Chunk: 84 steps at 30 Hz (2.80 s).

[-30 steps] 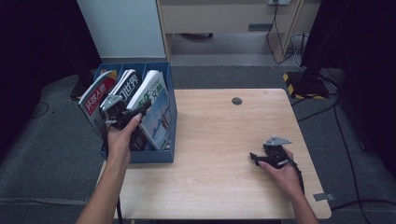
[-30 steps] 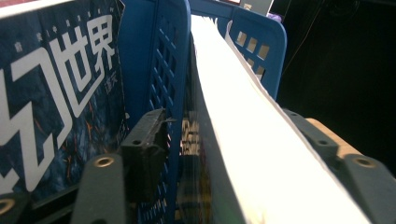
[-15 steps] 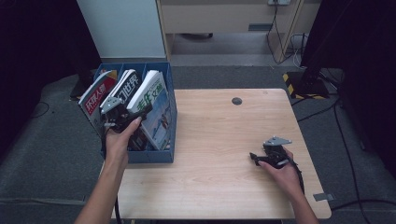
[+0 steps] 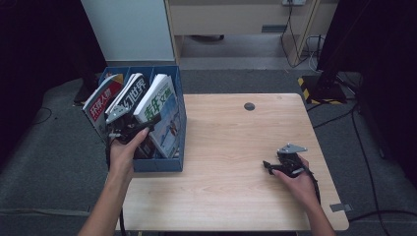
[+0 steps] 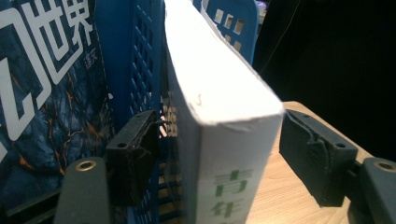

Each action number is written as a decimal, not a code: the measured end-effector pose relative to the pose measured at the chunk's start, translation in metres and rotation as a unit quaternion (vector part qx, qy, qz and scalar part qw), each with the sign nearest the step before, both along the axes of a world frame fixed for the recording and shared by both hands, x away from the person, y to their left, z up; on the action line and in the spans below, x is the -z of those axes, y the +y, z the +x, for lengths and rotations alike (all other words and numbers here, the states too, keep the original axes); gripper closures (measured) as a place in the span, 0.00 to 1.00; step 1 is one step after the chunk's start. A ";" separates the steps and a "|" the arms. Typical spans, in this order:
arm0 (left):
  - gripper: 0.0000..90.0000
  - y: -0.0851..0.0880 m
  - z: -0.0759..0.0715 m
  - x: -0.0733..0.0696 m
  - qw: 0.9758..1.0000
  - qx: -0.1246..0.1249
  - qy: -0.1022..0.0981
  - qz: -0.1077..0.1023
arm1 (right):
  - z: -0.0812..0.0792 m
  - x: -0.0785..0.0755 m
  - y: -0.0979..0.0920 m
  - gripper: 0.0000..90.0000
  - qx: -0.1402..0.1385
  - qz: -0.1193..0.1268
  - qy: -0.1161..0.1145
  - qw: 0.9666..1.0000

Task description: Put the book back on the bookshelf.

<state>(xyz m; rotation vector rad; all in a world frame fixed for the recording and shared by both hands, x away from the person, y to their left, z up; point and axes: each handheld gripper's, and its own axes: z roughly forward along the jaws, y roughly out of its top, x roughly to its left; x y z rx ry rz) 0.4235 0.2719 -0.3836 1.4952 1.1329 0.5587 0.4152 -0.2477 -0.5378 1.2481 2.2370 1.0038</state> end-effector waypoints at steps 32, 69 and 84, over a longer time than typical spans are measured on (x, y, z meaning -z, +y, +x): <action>0.24 -0.001 -0.011 0.002 1.000 0.013 0.007 0.001 | 0.000 0.000 0.000 0.28 -0.001 0.000 0.000 1.000; 0.24 -0.005 -0.062 0.010 0.998 0.020 -0.004 0.056 | -0.001 0.000 0.000 0.28 0.001 0.000 0.002 1.000; 0.23 -0.025 -0.071 0.014 0.997 0.054 -0.004 0.052 | -0.001 0.000 0.000 0.28 0.001 0.000 0.002 1.000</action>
